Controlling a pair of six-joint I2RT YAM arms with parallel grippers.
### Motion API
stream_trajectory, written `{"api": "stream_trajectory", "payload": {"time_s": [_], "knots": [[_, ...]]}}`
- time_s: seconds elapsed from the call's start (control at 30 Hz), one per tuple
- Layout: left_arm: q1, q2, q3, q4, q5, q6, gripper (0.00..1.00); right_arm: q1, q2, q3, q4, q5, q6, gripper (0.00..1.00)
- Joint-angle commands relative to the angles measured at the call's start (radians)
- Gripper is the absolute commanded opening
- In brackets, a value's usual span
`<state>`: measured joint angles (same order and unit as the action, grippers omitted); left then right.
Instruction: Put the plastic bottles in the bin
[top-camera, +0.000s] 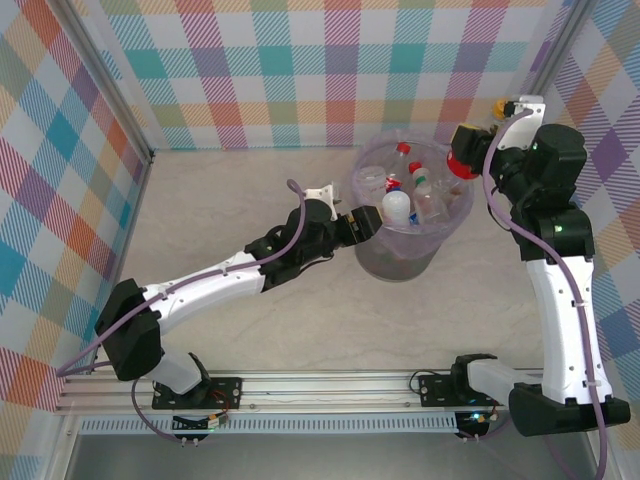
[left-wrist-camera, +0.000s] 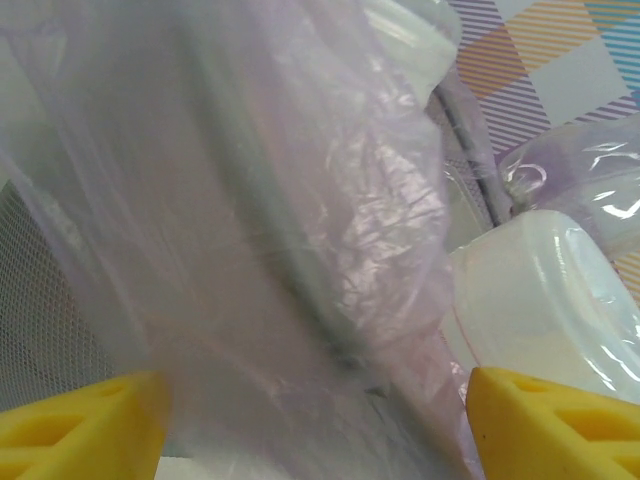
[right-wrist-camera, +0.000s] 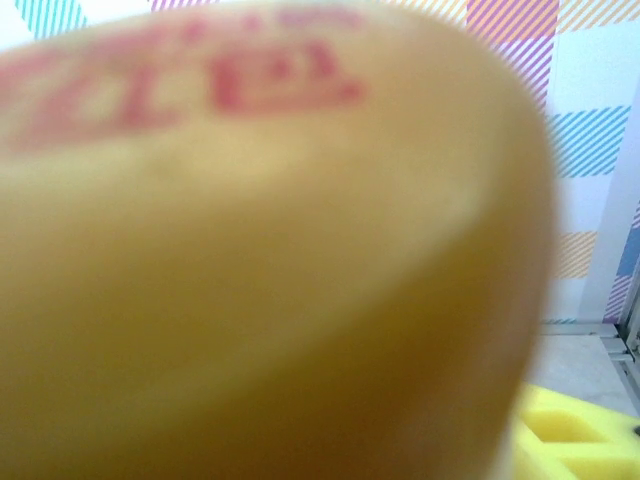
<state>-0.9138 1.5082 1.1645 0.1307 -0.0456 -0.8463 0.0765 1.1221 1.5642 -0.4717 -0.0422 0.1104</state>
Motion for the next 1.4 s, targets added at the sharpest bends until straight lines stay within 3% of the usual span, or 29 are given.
{"api": "stream_trajectory", "payload": {"time_s": [0.0, 0.2, 0.47, 0.9, 1.03, 1.37], "knots": [[0.003, 0.01, 0.031, 0.017, -0.011, -0.023, 0.77, -0.006, -0.004, -0.001, 0.079, -0.043, -0.029, 0.53], [0.003, 0.01, 0.029, 0.005, -0.02, -0.027, 0.75, -0.008, 0.022, -0.001, 0.1, -0.09, -0.004, 0.53], [0.003, 0.017, 0.027, 0.0, -0.033, -0.031, 0.72, -0.005, 0.082, -0.004, 0.15, -0.243, 0.073, 0.52], [0.003, 0.033, -0.003, 0.032, -0.072, -0.041, 0.68, 0.051, 0.155, -0.068, 0.118, -0.303, 0.086, 0.52], [0.001, 0.046, -0.018, 0.065, -0.087, -0.041, 0.68, 0.086, 0.143, -0.148, 0.112, -0.27, 0.087, 0.52], [0.001, 0.039, -0.043, 0.099, -0.125, 0.026, 0.68, 0.271, 0.12, -0.357, 0.103, 0.002, 0.069, 0.52]]}}
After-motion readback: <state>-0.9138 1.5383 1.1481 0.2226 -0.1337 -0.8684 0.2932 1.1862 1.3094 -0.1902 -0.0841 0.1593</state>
